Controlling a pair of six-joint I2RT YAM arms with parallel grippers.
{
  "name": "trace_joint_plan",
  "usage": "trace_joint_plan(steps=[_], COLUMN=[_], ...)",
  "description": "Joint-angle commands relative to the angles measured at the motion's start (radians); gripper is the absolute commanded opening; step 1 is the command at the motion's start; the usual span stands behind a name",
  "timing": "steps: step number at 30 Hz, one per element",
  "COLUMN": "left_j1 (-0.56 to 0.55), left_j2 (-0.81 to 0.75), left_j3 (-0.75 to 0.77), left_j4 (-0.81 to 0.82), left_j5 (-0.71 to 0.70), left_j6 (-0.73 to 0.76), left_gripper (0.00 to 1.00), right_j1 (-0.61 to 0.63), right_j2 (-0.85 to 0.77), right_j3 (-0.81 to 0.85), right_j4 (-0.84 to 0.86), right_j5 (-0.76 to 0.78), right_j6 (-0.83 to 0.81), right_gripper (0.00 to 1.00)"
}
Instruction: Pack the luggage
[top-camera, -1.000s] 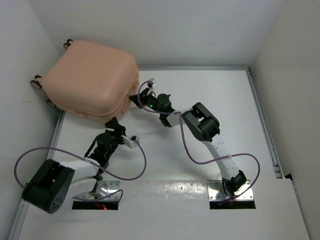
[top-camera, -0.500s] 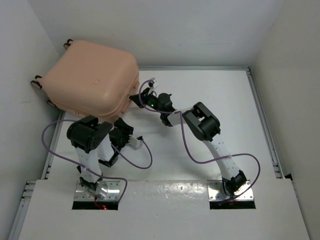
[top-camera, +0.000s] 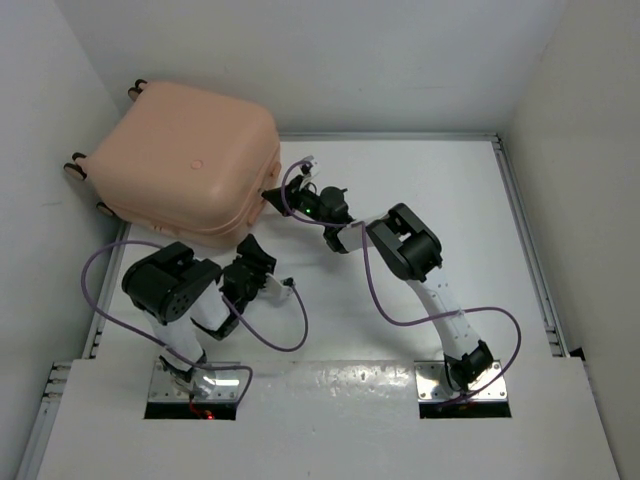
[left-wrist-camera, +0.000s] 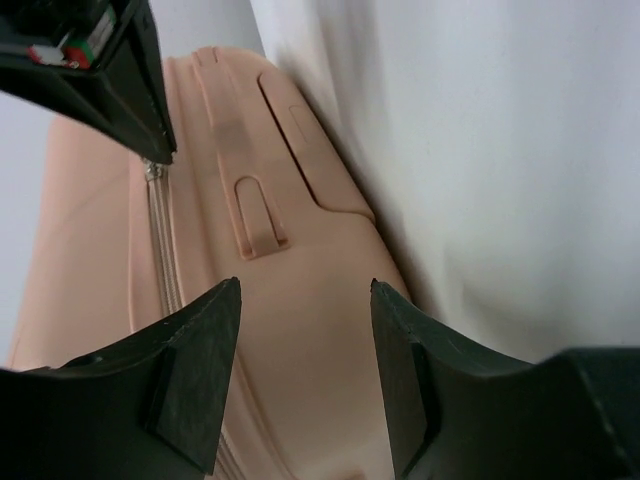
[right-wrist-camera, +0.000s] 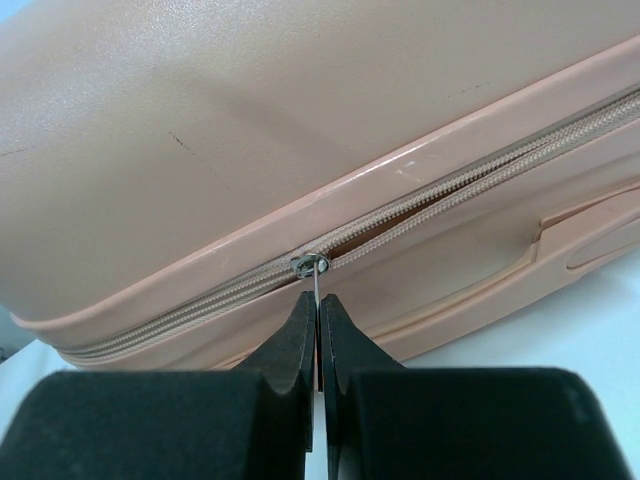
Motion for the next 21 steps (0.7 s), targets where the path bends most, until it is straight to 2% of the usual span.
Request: trace_joint_plan(steps=[1,6,15,21], left_j1=[-0.002,0.045,0.074,0.125], left_j2=[0.053,0.145,0.146,0.21], left_j3=[0.053,0.132,0.198,0.268], left_j4=[0.512,0.512,0.512,0.512], left_j5=[-0.031,0.013,0.064,0.084], left_j6=[0.019,0.044,0.067,0.093], left_gripper=[0.59,0.59,0.59,0.59], right_j1=[-0.049,-0.057,-0.069,-0.067], right_j2=[-0.005,-0.005,-0.007,-0.015], right_j3=[-0.022,-0.025,-0.031,-0.053], right_j4=[0.03,0.035,0.035,0.052], right_j5=[0.019,0.013,0.007,0.002], right_j6=[-0.004,-0.004,-0.009,-0.006], right_gripper=[0.0,0.0,0.0,0.0])
